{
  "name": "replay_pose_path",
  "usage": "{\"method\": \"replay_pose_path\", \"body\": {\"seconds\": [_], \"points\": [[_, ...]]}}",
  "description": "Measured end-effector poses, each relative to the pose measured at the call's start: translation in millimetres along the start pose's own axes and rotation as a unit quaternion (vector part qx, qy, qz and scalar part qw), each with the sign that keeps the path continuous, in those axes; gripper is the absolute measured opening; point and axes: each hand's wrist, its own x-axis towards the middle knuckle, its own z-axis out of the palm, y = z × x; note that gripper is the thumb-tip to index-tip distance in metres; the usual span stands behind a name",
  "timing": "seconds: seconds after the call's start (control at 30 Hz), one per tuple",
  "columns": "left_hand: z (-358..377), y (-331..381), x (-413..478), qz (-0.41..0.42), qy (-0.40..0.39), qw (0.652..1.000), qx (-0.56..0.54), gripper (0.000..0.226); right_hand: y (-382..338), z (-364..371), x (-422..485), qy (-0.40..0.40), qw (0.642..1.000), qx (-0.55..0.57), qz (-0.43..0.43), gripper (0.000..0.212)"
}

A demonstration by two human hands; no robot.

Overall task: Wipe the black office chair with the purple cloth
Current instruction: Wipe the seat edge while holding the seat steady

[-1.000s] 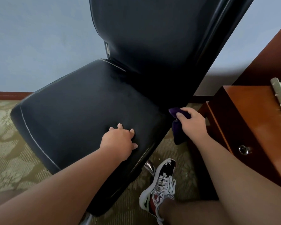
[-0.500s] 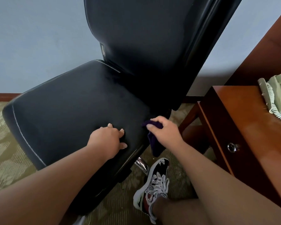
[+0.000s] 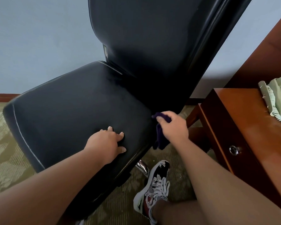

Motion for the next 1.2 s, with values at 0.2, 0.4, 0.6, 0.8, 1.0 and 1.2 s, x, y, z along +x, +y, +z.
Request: {"method": "replay_pose_path", "body": {"seconds": [0.2, 0.4, 0.6, 0.8, 1.0, 1.2], "points": [[2.0, -4.7, -0.3, 0.005, -0.004, 1.0, 0.002, 0.065, 17.5, -20.8, 42.6, 0.048, 0.993, 0.055, 0.092, 0.034], [1.1, -2.8, -0.6, -0.004, -0.011, 1.0, 0.009, 0.065, 18.0, -5.9, 27.2, 0.063, 0.981, 0.145, 0.108, 0.018], [-7.9, 2.3, -7.4, -0.01, -0.01, 1.0, 0.011, 0.065, 0.9, 3.3, -20.1, -0.027, 0.993, 0.091, 0.074, 0.017], [-16.8, 8.2, -9.0, -0.017, -0.016, 1.0, 0.016, 0.067, -17.8, 27.7, -66.5, -0.085, 0.996, 0.019, -0.005, 0.026], [-18.6, 5.3, -10.3, -0.006, -0.019, 1.0, 0.019, 0.066, -13.2, 12.2, -36.1, -0.042, 0.998, -0.045, -0.01, 0.021], [-12.6, 3.7, -5.2, 0.003, -0.009, 1.0, 0.018, 0.064, 5.2, 2.0, 14.9, 0.068, 0.994, 0.046, 0.077, 0.025]]}}
